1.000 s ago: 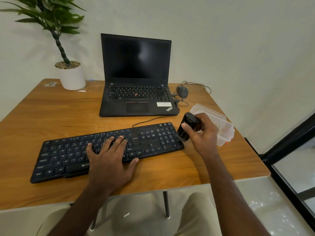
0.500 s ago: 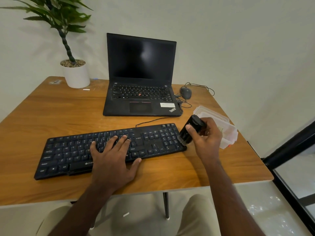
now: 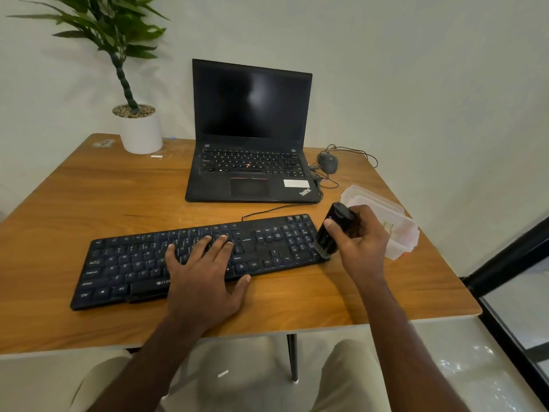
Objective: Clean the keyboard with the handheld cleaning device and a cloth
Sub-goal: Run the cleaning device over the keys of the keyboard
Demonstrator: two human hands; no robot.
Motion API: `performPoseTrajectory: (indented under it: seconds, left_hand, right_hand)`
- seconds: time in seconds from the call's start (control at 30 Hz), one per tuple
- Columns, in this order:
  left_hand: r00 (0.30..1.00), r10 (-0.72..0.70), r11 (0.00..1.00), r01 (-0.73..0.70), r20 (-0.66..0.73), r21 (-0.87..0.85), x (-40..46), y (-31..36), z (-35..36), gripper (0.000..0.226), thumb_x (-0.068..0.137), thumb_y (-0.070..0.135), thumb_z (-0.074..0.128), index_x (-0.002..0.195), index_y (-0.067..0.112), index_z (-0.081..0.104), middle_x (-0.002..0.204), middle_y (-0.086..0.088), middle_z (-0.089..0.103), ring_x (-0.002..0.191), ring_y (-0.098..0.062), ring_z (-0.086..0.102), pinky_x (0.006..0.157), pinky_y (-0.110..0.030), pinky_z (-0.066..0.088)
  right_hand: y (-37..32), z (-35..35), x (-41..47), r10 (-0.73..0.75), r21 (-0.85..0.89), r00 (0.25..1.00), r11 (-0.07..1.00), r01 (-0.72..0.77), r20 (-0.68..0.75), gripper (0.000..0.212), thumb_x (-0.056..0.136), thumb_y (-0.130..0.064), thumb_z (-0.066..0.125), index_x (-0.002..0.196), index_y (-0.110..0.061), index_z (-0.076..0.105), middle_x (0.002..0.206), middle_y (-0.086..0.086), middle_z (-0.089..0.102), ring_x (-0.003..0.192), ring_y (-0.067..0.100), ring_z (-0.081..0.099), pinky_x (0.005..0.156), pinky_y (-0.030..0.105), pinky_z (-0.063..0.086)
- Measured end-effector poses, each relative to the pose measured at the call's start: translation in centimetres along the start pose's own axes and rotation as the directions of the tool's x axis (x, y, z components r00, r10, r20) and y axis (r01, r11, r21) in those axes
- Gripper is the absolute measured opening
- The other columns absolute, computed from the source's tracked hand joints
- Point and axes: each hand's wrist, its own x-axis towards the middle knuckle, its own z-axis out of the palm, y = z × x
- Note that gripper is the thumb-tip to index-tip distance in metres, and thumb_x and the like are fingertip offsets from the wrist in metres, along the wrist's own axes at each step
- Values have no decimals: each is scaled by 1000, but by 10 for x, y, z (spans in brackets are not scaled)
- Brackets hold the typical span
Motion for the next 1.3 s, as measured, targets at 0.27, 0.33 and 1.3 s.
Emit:
performPoseTrajectory:
  seconds: [0.27, 0.33, 1.3]
  left_hand:
    - [1000, -5, 1000, 5, 7, 1, 0, 1, -2, 78, 80, 72, 41, 132, 18, 63, 139, -2, 62, 130, -26, 56, 106, -74, 28]
    - [1000, -7, 1000, 7, 11, 1, 0, 1, -2, 78, 80, 72, 41, 133, 19, 63, 139, -2, 61, 130, -26, 56, 105, -74, 29]
    - [1000, -13, 1000, 13, 4, 12, 0, 1, -1, 78, 81, 72, 38, 132, 19, 63, 138, -1, 62, 129, -26, 56, 106, -74, 28]
  right_hand:
    - [4, 7, 6, 33, -29, 999, 999, -34, -33, 29, 86, -23, 81, 106, -11, 64, 93, -8, 71, 86, 10, 69, 76, 38, 61]
    - [-2, 9, 4, 16, 12, 998, 1000, -16, -58, 28, 86, -19, 81, 105, -8, 63, 91, -9, 70, 86, 6, 68, 75, 28, 59]
    - [1, -27, -37, -99, 146, 956, 987, 60, 278, 32, 80, -32, 80, 107, -20, 67, 99, -6, 70, 90, 22, 63, 74, 43, 52]
